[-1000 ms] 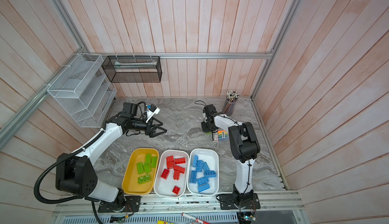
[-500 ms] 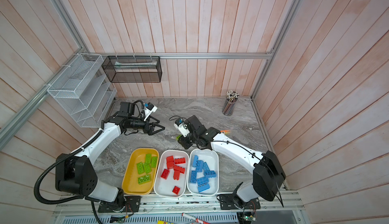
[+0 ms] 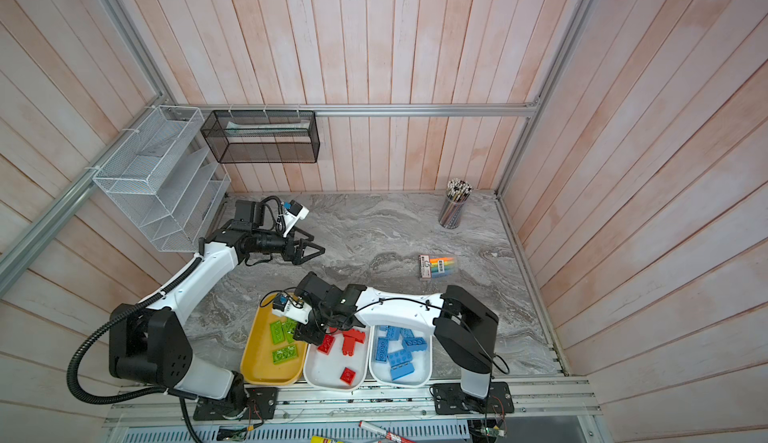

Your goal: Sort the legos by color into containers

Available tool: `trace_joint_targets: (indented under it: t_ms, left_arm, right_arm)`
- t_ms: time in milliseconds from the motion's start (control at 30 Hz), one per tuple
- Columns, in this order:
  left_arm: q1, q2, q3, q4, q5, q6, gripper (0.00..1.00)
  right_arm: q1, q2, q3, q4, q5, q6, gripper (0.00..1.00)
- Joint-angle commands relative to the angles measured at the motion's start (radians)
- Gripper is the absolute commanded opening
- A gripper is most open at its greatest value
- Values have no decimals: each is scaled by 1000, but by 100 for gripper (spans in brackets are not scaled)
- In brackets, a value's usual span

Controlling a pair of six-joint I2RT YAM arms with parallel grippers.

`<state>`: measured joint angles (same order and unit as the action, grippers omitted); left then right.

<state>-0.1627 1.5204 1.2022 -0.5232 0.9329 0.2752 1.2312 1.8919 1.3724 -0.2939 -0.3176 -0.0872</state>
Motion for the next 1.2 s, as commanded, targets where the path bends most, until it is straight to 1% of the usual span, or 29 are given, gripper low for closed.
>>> trace_joint_targets:
  t_ms: [0,33,133,233,267,300,400,533,633,733,833,900,967,1033,1167]
  left_arm:
    - [4,12,4,14,6,0,98]
    - [5,12,4,12,5,2,98]
    - [4,11,0,15,6,5,98]
    - [5,15,1,14,8,6,98]
    - [4,14,1,13,8,8,98]
    - [5,14,2,10,9,11,98]
    - [5,12,2,8,1,12,98]
    - [6,6,0,24,-23,-5,98]
    - [7,0,-5,51,-55,-37,98]
    - [7,-3,-12,86,-91,-72,98]
    - [9,-10,-18,115,-162,-110,98]
    - [12,-11,-21,131,-253,-144,99]
    - [23,-15,-20,142,-378,-184,99]
    - [43,-30,-41,182,-487,-228,99]
    - [73,-100,-180,365,-724,-315,99]
  right_arm:
    - [14,62,70,-26,-27,-75,27]
    - [16,78,84,-39,-21,-89,28]
    - [16,115,117,-84,5,-119,37]
    - [14,100,131,-113,20,-129,50]
    - [12,78,120,-111,20,-128,55]
    - [9,56,108,-112,20,-127,56]
    - [-20,-47,57,-129,7,-98,58]
    - [-99,-249,-77,-144,-11,-83,59]
    - [-200,-410,-185,-153,-19,-77,60]
    - [-324,-562,-296,-123,30,-67,64]
    - [-490,-670,-382,-81,64,-78,69]
    - [-604,-710,-425,-29,111,-71,73]
    - [-731,-738,-487,56,135,-51,78]
    - [-831,-749,-542,158,188,-8,80]
    - [-1010,-748,-661,389,290,106,82]
